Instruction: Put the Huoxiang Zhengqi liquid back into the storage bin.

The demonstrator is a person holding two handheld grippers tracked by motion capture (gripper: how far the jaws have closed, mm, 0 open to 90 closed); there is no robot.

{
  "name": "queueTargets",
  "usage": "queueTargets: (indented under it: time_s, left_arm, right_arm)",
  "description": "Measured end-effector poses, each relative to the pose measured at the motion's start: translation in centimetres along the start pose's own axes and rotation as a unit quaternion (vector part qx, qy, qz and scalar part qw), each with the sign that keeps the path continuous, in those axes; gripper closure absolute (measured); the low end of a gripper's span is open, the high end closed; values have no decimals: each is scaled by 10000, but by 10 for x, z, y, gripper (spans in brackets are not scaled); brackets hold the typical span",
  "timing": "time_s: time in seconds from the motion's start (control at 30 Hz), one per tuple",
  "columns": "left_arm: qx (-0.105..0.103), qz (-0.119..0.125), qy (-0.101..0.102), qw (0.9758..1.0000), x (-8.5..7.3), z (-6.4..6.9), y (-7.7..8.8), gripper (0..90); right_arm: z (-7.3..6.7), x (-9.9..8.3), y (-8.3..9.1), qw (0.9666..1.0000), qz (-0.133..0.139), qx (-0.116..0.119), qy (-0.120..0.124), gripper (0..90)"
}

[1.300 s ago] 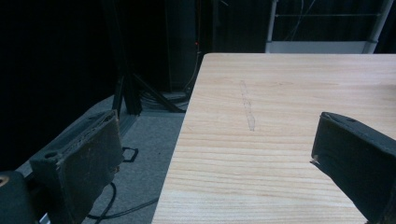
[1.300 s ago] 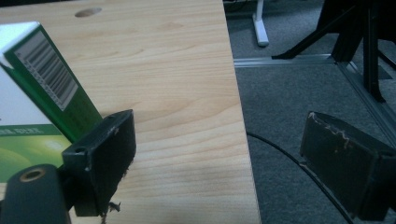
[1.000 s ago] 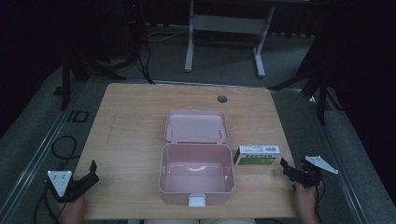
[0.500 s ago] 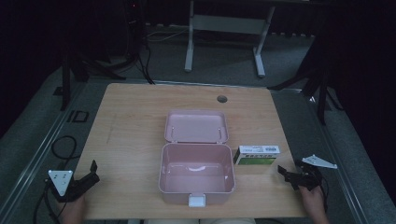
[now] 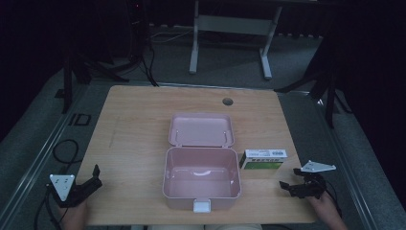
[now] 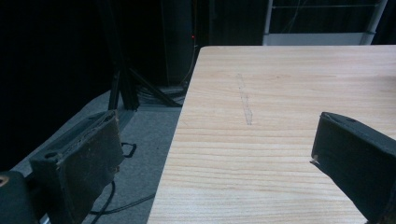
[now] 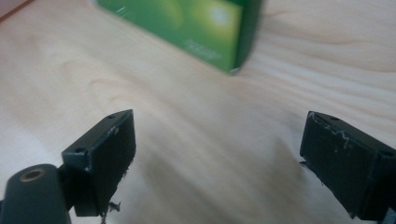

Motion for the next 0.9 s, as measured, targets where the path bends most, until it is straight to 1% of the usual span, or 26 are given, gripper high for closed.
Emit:
queueTargets:
  time_s: [0.03,0.1,0.13,0.2,0.23,0.27,0.3,0.33,0.4,0.5,0.6,0.7,0.8,0.87,0.9]
  left_arm:
    - [-3,0,3,10000,0,0,0,21]
    - [-5,7,6,10000,0,0,0,22]
    - [-10,5,9,10000,0,0,0,22]
    - [-13,12,10,10000,0,0,0,21]
    - [-14,10,11,10000,0,0,0,21]
    - [-13,7,8,10000,0,0,0,22]
    - [-17,3,4,10000,0,0,0,21]
    - [-18,3,0,10000,0,0,0,21]
    - [-22,3,3,10000,0,0,0,21]
    - [-24,-1,1,10000,0,0,0,21]
    - [-25,-9,-5,10000,0,0,0,21]
    - [-30,-5,0,10000,0,0,0,21]
    - [-33,-6,0,10000,0,0,0,21]
    - [-33,-11,-3,10000,0,0,0,21]
    - [-35,-20,-6,10000,0,0,0,22]
  right_arm:
    - [-2,1,0,9999,-46,35,95,109]
    - [-5,3,1,9993,-167,225,250,121]
    - [-7,4,1,9988,-228,270,332,122]
    - [-10,7,1,9973,-371,411,488,121]
    - [-11,8,1,9964,-438,428,580,121]
    - [-12,9,1,9951,-536,516,655,121]
    - [-13,10,1,9937,-623,551,750,122]
    - [-14,12,2,9924,-693,534,871,122]
    - [-16,15,2,9886,-881,652,1031,122]
    - [-20,19,3,9819,-1100,774,1333,122]
    - [-26,23,3,9733,-1345,742,1707,129]
    - [-29,27,2,9637,-1672,831,1907,129]
    - [-32,32,2,9557,-1945,924,2008,129]
    - [-33,36,3,9502,-2116,866,2120,130]
    - [-33,38,4,9469,-2190,881,2181,130]
Point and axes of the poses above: each handheld gripper's, and its own axes: y roughly backward along the jaws, x roughly out of its top, z roughly to its right, the point moved 1 cm from there along -y, roughly forward along the jaws, and after that the axes turned 9 degrees about -x, right-handed, at the moved point
